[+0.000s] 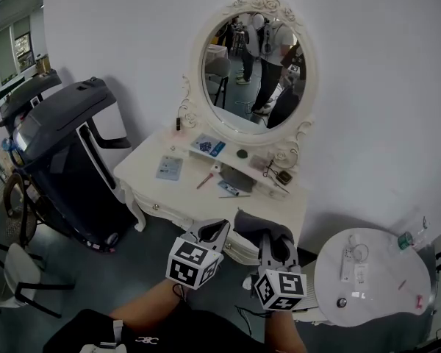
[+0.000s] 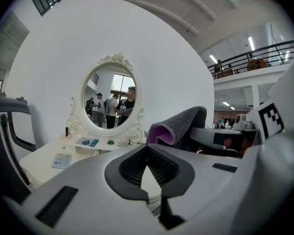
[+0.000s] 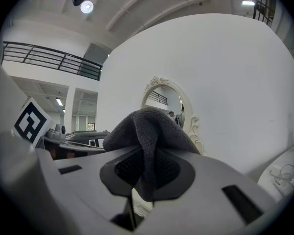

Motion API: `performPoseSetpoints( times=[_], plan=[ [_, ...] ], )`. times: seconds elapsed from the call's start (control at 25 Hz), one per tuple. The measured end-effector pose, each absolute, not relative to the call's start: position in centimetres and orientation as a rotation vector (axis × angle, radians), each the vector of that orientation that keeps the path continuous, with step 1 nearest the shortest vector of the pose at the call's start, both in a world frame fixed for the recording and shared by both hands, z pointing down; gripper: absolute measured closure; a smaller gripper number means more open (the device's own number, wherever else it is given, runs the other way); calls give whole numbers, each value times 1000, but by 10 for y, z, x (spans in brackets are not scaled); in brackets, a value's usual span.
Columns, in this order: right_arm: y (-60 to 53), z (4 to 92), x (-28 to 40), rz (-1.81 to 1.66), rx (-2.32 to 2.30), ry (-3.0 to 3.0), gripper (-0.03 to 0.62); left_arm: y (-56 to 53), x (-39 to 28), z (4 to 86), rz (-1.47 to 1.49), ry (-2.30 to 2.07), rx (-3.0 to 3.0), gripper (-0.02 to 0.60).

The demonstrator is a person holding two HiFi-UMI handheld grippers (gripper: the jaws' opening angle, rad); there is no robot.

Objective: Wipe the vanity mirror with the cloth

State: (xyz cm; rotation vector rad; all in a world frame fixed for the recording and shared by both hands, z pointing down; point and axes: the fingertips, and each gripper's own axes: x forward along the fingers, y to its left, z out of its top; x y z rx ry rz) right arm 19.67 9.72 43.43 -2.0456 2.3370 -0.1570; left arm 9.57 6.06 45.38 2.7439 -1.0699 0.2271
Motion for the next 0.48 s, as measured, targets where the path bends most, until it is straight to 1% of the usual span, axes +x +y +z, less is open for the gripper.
performPoseSetpoints(
  times=[0.48],
  plan=[
    [28,436,176,-181,-2075,2348,553,-11,79,460,224,-1012,2714,583]
  ],
)
